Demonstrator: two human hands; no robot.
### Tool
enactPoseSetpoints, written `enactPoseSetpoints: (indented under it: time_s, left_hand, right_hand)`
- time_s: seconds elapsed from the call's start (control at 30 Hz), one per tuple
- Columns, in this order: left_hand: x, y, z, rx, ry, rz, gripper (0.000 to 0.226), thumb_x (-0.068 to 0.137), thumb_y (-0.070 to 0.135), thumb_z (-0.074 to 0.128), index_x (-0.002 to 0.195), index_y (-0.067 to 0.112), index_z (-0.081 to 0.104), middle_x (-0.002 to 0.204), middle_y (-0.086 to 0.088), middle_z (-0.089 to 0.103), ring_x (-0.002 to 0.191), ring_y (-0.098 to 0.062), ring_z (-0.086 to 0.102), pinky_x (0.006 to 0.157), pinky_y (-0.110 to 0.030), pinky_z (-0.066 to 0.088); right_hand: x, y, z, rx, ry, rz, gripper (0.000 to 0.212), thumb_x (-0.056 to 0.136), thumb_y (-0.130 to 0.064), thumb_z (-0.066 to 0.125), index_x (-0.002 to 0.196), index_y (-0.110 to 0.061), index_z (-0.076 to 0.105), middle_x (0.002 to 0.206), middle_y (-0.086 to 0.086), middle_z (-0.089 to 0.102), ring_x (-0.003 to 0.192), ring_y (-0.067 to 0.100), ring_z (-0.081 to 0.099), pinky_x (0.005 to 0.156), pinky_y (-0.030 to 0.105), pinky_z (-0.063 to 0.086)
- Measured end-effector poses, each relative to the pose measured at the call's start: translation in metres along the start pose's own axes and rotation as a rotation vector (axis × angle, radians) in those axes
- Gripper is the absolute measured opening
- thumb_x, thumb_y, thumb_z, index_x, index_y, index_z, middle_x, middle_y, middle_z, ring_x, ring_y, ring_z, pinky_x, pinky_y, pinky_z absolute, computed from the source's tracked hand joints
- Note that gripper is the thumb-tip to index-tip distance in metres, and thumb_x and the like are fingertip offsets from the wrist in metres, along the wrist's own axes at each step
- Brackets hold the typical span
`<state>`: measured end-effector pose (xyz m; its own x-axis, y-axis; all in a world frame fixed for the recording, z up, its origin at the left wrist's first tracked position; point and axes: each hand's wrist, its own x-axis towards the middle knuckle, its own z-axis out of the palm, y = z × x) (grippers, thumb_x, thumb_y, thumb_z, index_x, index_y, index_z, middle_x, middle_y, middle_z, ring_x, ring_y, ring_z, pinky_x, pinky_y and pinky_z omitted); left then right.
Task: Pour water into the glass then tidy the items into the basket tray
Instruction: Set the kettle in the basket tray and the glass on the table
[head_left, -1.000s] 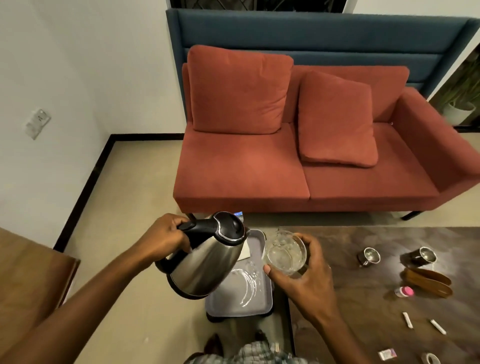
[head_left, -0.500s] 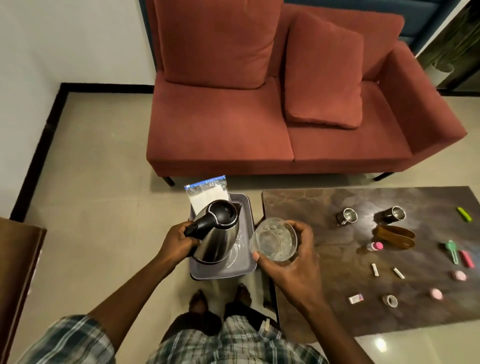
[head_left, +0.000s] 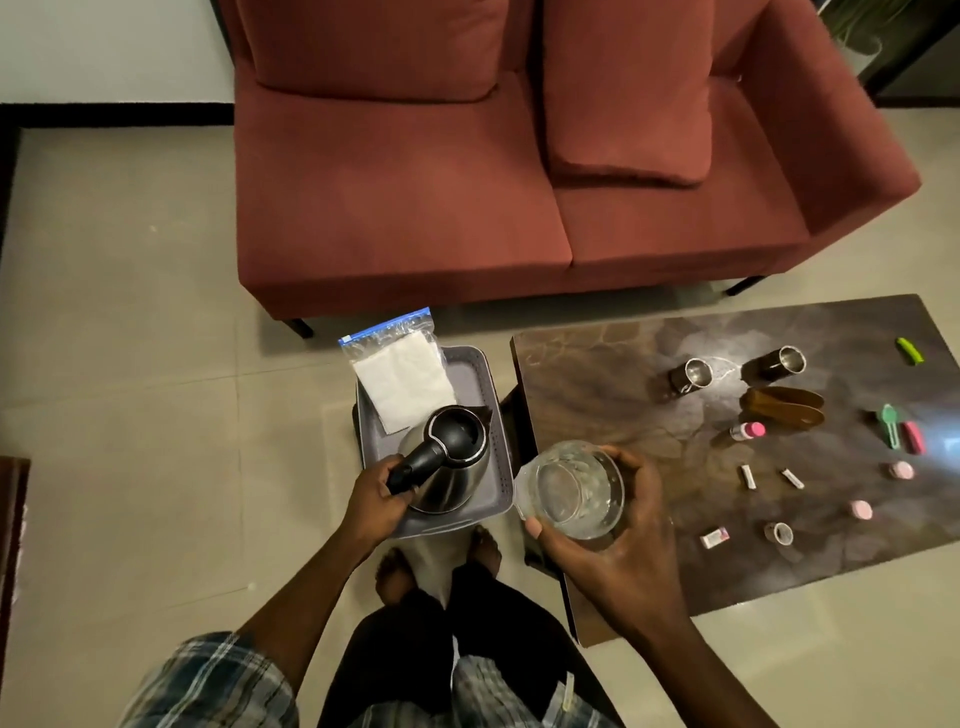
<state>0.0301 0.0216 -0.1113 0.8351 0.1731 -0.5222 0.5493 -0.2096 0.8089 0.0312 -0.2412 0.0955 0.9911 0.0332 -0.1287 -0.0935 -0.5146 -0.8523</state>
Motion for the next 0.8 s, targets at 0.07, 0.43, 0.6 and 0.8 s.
enactPoseSetpoints:
  time_s: [0.07, 0.43, 0.6, 0.8]
  left_hand:
    - [0.005, -0.008, 0.003, 0.015, -0.024, 0.027, 0.032, 0.078, -0.005, 0.071, 0.104, 0.015, 0.069, 0.095, -0.011, 0.072, 0.087, -0.013, 0.066, 0.074, -0.017, 0.048]
    - [0.007, -0.038, -0.004, 0.136, -0.032, 0.015, 0.040, 0.083, -0.017, 0.070, 0.104, 0.016, 0.064, 0.094, -0.005, 0.069, 0.088, -0.014, 0.064, 0.073, -0.007, 0.044]
    - [0.002, -0.039, -0.011, 0.231, -0.103, -0.091, 0.037, 0.077, -0.014, 0.067, 0.105, 0.011, 0.064, 0.103, -0.016, 0.068, 0.100, -0.036, 0.065, 0.072, -0.027, 0.046]
    - [-0.034, 0.014, -0.012, 0.265, 0.114, 0.088, 0.058, 0.078, -0.009, 0.074, 0.130, 0.011, 0.058, 0.125, -0.003, 0.049, 0.115, -0.015, 0.050, 0.091, -0.010, 0.037]
  right_hand:
    - [-0.001, 0.003, 0.004, 0.017, 0.008, 0.011, 0.086, 0.059, -0.025, 0.104, 0.130, -0.027, 0.054, 0.123, -0.026, 0.064, 0.117, 0.000, 0.066, 0.089, 0.008, 0.051]
    - [-0.005, 0.002, 0.014, 0.038, 0.041, 0.016, 0.087, 0.059, -0.019, 0.104, 0.130, -0.021, 0.054, 0.121, -0.030, 0.064, 0.115, -0.003, 0.066, 0.086, 0.006, 0.051]
    - [-0.010, -0.006, 0.009, 0.055, 0.058, 0.005, 0.086, 0.061, -0.026, 0.103, 0.130, -0.024, 0.052, 0.122, -0.028, 0.065, 0.115, 0.000, 0.067, 0.090, 0.011, 0.052]
    - [-0.022, -0.015, -0.002, 0.073, 0.095, -0.008, 0.085, 0.063, -0.028, 0.103, 0.130, -0.027, 0.051, 0.119, -0.022, 0.068, 0.113, 0.004, 0.069, 0.092, 0.015, 0.054]
